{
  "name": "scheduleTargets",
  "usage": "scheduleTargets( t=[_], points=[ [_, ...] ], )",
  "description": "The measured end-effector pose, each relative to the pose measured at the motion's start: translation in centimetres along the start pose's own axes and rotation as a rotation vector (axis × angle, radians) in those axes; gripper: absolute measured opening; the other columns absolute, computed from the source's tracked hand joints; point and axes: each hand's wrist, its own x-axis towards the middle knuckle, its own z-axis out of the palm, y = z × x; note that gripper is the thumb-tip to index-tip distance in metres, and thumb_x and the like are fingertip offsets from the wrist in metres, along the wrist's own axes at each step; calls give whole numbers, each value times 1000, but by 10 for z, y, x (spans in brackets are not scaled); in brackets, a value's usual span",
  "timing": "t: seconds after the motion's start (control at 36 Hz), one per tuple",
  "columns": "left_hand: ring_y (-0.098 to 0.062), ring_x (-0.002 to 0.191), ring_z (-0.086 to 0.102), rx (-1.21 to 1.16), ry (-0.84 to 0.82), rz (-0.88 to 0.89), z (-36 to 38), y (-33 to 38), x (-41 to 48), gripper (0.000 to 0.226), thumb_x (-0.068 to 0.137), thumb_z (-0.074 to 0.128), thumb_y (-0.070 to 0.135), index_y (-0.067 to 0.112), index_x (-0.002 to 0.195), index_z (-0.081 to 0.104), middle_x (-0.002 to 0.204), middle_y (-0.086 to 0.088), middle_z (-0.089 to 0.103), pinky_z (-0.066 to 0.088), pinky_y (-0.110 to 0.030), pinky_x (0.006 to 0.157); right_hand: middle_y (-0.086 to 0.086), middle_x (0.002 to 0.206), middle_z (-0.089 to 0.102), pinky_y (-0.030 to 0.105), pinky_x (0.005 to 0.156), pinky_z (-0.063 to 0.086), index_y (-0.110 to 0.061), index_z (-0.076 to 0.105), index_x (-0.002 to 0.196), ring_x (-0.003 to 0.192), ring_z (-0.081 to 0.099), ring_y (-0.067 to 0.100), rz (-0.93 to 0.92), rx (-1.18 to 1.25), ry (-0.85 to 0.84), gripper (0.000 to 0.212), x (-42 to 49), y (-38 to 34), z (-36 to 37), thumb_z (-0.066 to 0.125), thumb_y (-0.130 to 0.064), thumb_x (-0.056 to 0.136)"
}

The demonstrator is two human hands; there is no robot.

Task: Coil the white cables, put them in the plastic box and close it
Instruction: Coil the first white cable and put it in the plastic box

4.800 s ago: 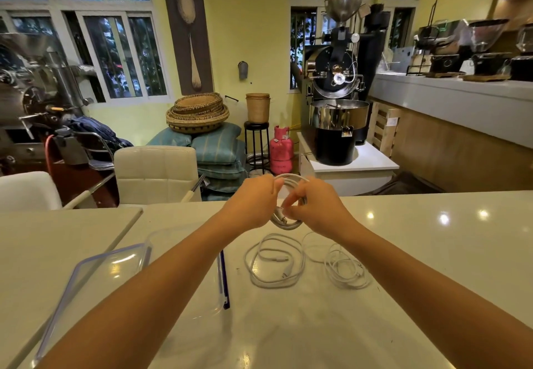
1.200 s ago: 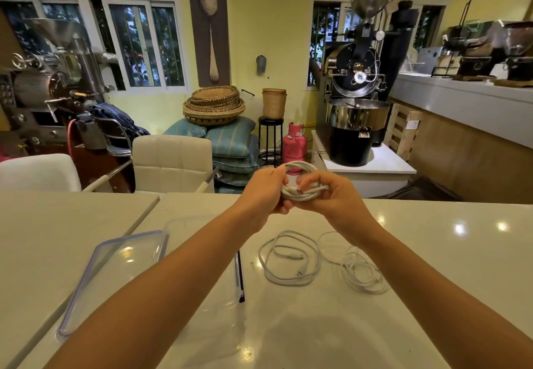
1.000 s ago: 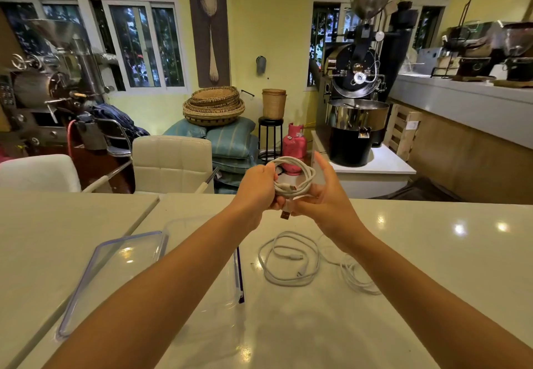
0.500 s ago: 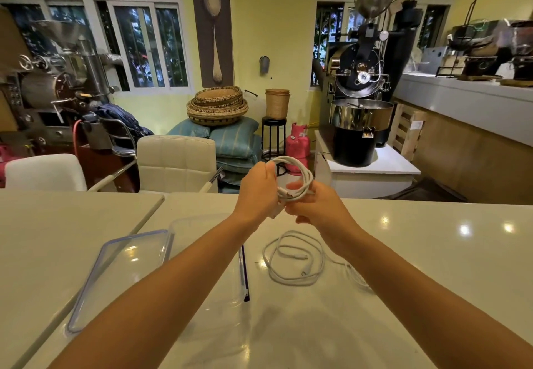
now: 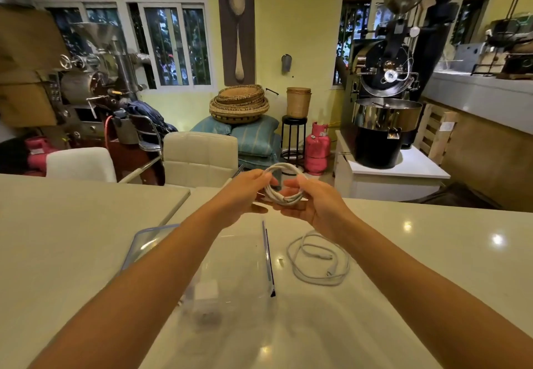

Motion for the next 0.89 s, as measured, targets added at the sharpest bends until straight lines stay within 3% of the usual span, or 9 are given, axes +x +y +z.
scheduleTargets(
  t=[0.17,0.28,0.42,0.58,0.64,0.69,0.75,0.81,0.89],
  points=[
    [-15,72,58,69,10,-79,-36,-18,-6,15,92,48,13,7,90,62,77,-6,60,49,-22,66,10,75,59,27,61,56,-5,56,93,66,64,22,30,-193,16,18,21,23,21,42,-17,95],
    [-15,68,60,201,87,-145,-54,-39,-2,14,87,56,2,-3,95,65,80,-12,63,53,-13,56,12,75,60,24,49,55,-7,44,101,55,63,18,98,-412,56,10,38,44,37,47,-12,93],
    [-15,63,59,391,174,-219,-61,-65,8,17,83,60,0,-8,98,65,77,-15,62,52,-18,56,25,98,60,26,45,54,-8,35,98,57,61,22,232,-601,84,15,53,66,58,49,-7,91],
    [-34,95,66,671,189,-288,-55,-89,22,19,84,58,0,-8,100,65,96,-24,67,54,-38,86,25,121,55,42,86,55,0,36,116,100,61,34,345,-758,142,38,67,87,74,56,-1,85],
    [-34,102,62,778,192,-288,-53,-93,27,21,86,55,2,-6,103,65,107,-25,66,50,-37,87,22,118,58,32,88,53,0,39,101,87,59,27,381,-789,125,25,69,90,78,57,-2,84],
    [-33,105,60,861,189,-290,-52,-98,31,23,88,50,2,-4,107,62,112,-23,64,49,-35,86,14,101,61,15,64,52,-5,39,86,73,52,19,421,-876,96,23,69,93,82,61,-5,82],
    [-32,106,58,936,190,-282,-51,-102,34,25,89,46,1,-2,109,60,115,-22,62,47,-34,87,10,92,56,15,42,38,-6,43,87,76,54,18,460,-939,93,25,69,96,85,66,-8,79],
    [-32,109,56,1000,183,-275,-50,-106,36,26,90,44,0,-1,112,57,118,-21,59,46,-33,89,13,99,58,19,45,39,-3,46,81,65,59,17,494,-939,70,18,74,105,86,64,-6,81],
    [-31,112,55,1104,136,-271,-47,-109,38,27,90,45,-1,-1,116,53,123,-20,56,45,-32,92,19,109,63,30,68,51,-8,34,58,50,43,17,504,-955,55,36,76,113,88,61,-2,82]
  ],
)
